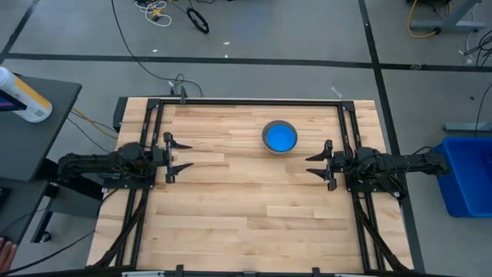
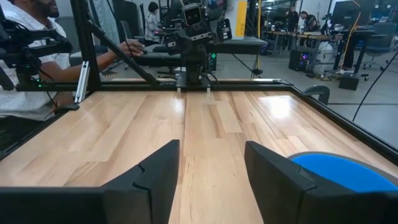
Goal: Nest bowls inside each other
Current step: Return to Home Position
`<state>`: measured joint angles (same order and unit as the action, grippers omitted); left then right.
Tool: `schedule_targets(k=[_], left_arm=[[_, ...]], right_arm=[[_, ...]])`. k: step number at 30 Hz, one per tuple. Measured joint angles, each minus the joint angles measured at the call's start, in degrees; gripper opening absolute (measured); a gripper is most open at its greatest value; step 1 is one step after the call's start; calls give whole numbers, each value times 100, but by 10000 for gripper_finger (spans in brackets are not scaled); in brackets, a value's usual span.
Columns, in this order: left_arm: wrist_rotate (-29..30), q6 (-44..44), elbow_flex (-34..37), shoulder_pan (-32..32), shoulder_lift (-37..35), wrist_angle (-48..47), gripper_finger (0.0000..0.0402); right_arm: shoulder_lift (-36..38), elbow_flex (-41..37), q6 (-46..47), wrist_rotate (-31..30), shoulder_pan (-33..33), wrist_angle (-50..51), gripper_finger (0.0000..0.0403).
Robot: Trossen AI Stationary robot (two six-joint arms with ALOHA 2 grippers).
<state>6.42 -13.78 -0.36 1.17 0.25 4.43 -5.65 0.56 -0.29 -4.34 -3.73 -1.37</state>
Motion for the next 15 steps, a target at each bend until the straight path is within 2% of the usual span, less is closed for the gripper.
schedule_targets(k=[15], left_arm=[[2,0,0,-1,0,0,285]], right_arm=[[0,0,2,0,0,0,188]])
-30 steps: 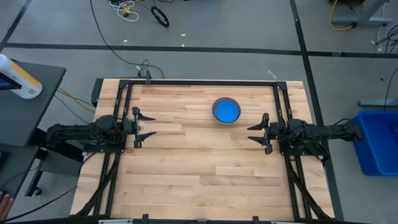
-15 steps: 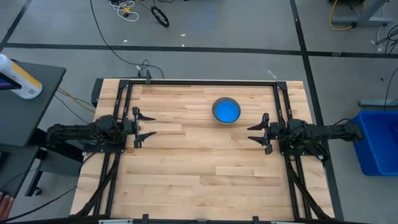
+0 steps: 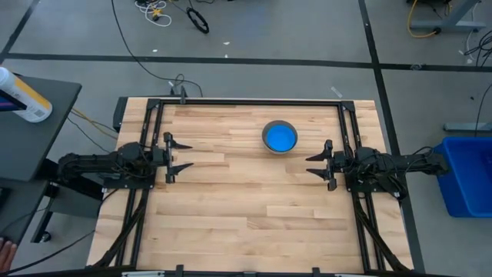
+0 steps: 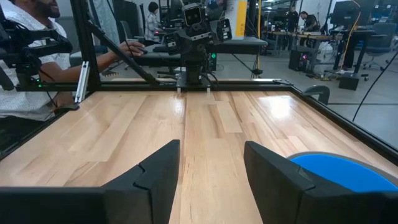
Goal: Nest bowls inside each other
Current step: Return to Home Position
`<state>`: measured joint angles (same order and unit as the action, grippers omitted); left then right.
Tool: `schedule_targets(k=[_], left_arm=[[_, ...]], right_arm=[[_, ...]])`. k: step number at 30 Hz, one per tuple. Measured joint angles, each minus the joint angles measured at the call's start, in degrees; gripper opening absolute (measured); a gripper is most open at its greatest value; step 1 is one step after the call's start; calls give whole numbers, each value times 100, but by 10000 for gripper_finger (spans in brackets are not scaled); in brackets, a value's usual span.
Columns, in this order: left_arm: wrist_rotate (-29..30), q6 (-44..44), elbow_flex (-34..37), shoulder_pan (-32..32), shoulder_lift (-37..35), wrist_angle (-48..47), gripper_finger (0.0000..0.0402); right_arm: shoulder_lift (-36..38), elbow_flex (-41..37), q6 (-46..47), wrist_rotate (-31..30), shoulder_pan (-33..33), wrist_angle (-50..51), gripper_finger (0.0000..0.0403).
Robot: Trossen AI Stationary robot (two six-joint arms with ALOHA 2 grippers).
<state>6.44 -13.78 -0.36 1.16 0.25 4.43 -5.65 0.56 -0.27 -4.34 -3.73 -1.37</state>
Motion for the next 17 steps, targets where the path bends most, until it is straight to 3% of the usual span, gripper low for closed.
schedule_targets(k=[17], left_arm=[[0,0,0,-1,0,0,285]], right_arm=[[0,0,-1,1,0,0,191]])
